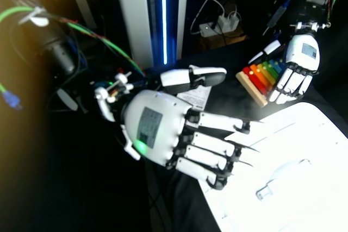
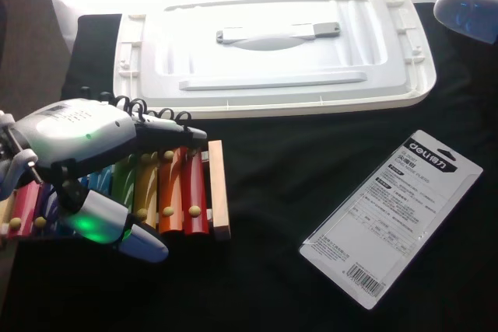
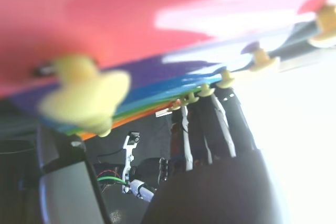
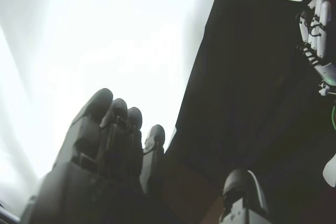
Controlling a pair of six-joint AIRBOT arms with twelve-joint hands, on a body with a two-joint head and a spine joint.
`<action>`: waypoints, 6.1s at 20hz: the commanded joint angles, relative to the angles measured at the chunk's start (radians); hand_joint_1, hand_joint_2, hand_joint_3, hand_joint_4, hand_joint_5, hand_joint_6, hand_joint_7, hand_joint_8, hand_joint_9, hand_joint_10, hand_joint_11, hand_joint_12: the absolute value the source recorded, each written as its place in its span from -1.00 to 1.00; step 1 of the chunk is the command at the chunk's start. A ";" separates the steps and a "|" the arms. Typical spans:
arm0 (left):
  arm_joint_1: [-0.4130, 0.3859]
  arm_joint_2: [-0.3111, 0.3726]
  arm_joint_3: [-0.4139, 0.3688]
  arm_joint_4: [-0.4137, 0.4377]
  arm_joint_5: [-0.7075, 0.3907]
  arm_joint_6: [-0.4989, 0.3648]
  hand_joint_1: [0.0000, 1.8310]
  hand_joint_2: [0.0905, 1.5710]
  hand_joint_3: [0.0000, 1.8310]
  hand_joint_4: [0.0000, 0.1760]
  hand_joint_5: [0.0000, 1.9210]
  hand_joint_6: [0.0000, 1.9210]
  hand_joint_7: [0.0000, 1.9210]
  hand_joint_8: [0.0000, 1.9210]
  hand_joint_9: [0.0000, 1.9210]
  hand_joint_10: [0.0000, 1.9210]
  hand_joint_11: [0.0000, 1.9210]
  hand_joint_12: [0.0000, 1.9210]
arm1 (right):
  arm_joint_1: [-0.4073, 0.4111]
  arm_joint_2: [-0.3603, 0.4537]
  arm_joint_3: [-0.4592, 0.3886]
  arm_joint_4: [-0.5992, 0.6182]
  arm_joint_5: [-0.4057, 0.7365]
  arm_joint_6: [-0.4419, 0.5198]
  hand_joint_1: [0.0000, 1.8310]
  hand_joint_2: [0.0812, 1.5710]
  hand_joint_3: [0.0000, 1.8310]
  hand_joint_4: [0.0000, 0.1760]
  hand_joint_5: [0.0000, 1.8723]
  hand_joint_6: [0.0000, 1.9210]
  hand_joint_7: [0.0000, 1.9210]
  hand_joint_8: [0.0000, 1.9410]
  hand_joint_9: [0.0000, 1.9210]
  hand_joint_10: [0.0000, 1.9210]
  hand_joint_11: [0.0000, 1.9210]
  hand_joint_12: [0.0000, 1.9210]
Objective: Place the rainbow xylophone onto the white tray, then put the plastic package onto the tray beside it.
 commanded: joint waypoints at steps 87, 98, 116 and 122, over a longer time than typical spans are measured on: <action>0.055 -0.020 0.024 -0.290 -0.041 0.248 0.48 0.47 -1.00 -1.00 -0.13 0.17 -0.12 0.30 -0.24 0.46 -0.45 0.30 | 0.007 -0.005 -0.001 0.021 0.122 0.011 -0.54 0.12 -1.00 0.73 -0.65 -1.00 -0.70 -1.00 -0.76 -1.00 -1.00 -0.34; 0.055 0.026 -0.010 -0.301 -0.139 0.248 0.47 0.49 -1.00 -1.00 -0.16 0.16 -0.22 0.44 -0.18 0.46 -0.40 0.37 | 0.007 -0.005 -0.002 0.020 0.124 0.011 -0.53 0.11 -1.00 0.69 -0.64 -1.00 -0.70 -1.00 -0.78 -1.00 -1.00 -0.40; 0.004 0.128 -0.047 -0.323 -0.323 0.248 0.49 0.47 -1.00 -1.00 -0.23 0.24 -0.19 0.30 -0.04 0.34 -0.21 0.50 | 0.007 -0.008 -0.001 0.019 0.126 0.011 -0.54 0.09 -1.00 0.73 -0.65 -1.00 -0.71 -1.00 -0.78 -1.00 -1.00 -0.38; -0.075 0.141 -0.037 -0.284 -0.294 0.248 0.49 0.40 -1.00 -1.00 -0.14 0.13 -0.07 0.09 0.05 0.24 -0.12 0.45 | 0.007 -0.008 0.000 0.019 0.126 0.011 -0.53 0.09 -1.00 0.70 -0.65 -1.00 -0.72 -1.00 -0.81 -1.00 -1.00 -0.47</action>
